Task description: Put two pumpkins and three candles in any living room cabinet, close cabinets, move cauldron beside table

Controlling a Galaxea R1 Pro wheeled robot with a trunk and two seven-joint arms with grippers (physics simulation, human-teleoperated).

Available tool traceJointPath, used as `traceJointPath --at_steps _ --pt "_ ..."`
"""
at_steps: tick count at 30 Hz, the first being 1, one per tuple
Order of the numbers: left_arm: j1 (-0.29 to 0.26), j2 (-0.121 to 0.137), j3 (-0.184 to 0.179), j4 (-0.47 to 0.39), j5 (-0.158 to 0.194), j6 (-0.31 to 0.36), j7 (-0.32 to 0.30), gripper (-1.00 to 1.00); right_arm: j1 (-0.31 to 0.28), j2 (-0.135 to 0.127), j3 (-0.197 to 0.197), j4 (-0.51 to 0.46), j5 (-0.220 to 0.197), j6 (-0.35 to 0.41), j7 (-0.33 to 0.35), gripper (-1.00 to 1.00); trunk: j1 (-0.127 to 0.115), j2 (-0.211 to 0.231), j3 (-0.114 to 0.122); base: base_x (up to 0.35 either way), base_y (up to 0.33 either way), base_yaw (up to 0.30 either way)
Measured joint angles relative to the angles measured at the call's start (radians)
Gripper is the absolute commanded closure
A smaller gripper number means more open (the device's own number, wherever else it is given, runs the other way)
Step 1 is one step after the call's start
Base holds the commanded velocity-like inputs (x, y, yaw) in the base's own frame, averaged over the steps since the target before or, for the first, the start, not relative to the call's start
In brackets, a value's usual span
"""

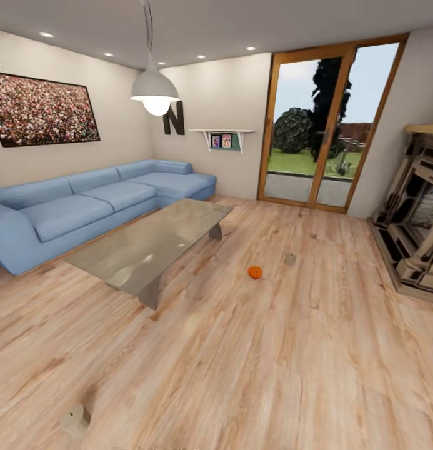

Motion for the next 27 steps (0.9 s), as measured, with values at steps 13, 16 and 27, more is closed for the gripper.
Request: traceJointPath --at_steps 13,16,27 --pt "0.000 0.001 0.000 0.000 0.000 0.001 0.000 -1.00 0.000 0.000 0.000 0.000 0.000 0.000 0.000 -1.00 0.000 0.000 0.000 0.037 0.270 0.286" --pt "0.000 0.001 0.000 0.000 0.000 0.001 0.000 -1.00 0.000 -0.002 0.000 0.000 0.000 0.001 0.000 -1.00 0.000 0.000 0.000 0.228 0.222 0.123" --pt "0.000 0.000 0.000 0.000 0.000 0.001 0.000 -1.00 0.000 -0.006 -0.001 0.000 -0.004 0.002 0.007 -1.00 0.000 0.000 0.000 0.272 0.169 -0.081"
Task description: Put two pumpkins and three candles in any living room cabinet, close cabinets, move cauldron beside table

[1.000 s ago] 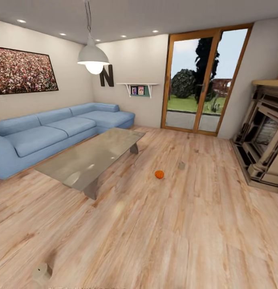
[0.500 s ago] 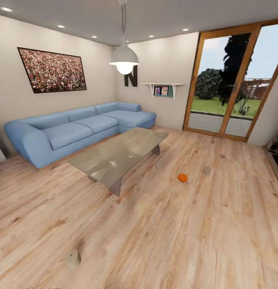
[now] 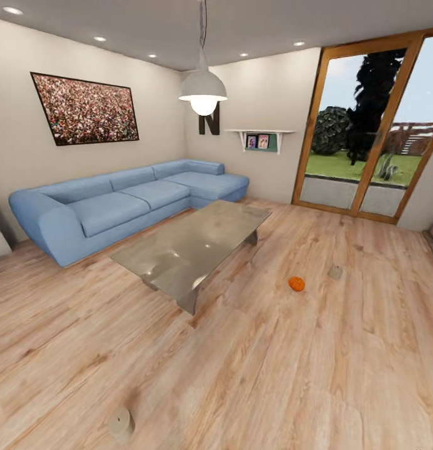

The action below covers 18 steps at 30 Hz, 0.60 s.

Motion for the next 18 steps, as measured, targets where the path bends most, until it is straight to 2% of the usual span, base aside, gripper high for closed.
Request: traceJointPath --at_steps 18 --pt "0.000 0.000 0.000 0.000 0.000 0.000 0.000 -1.00 0.000 0.001 0.000 0.000 0.000 0.000 0.002 -1.00 0.000 0.000 0.000 0.283 0.149 -0.280"
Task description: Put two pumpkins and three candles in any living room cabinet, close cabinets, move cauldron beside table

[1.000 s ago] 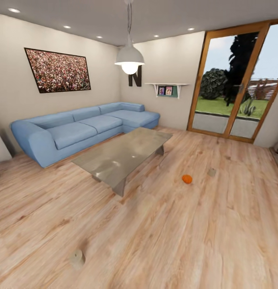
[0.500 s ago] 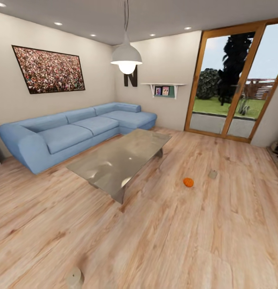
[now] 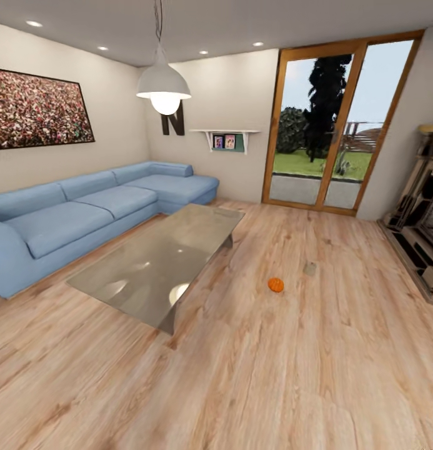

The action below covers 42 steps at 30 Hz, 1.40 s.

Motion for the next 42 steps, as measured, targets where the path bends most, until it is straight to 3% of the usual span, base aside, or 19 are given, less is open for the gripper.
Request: traceJointPath --at_steps 15,29,42 --pt "0.000 0.000 -0.001 0.000 0.000 0.000 0.000 -1.00 0.000 0.000 0.000 0.000 0.000 0.000 0.000 -1.00 0.000 0.000 0.002 0.294 0.128 -0.283" --pt "0.000 0.000 -0.001 0.000 -0.001 0.000 0.000 -1.00 0.000 -0.001 0.000 0.000 -0.001 0.000 0.002 -1.00 0.000 0.000 0.012 0.332 0.008 -0.276" --pt "0.000 0.000 -0.001 0.000 -0.001 0.000 0.000 -1.00 0.000 0.001 -0.001 -0.002 0.000 -0.001 0.000 -1.00 0.000 0.000 0.014 0.337 0.000 -0.041"
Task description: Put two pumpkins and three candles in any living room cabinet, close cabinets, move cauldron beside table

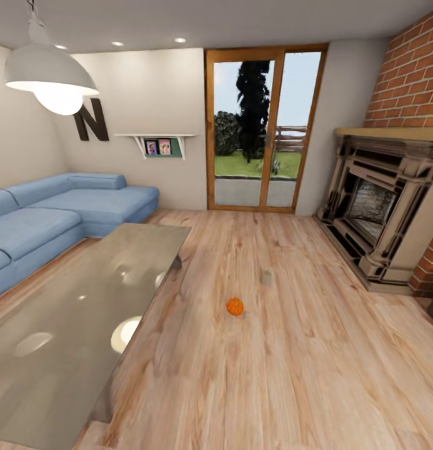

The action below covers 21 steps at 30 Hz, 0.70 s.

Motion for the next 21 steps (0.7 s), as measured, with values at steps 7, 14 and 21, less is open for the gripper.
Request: traceJointPath --at_steps 7,14,21 --pt "0.000 0.000 0.001 0.000 0.000 0.000 0.000 -1.00 0.000 0.001 -0.001 0.001 -0.004 0.000 0.001 -1.00 0.000 0.000 0.000 0.337 0.000 -0.191" --pt "0.000 0.000 0.001 0.000 0.000 0.000 0.000 -1.00 0.000 0.000 -0.001 0.001 -0.004 0.000 0.001 -1.00 0.000 0.000 0.000 0.337 0.000 -0.281" --pt "0.000 0.001 0.002 0.000 0.000 0.000 0.000 -1.00 0.000 0.000 -0.001 0.001 -0.004 0.000 0.001 -1.00 0.000 0.000 0.000 0.329 0.068 -0.283"
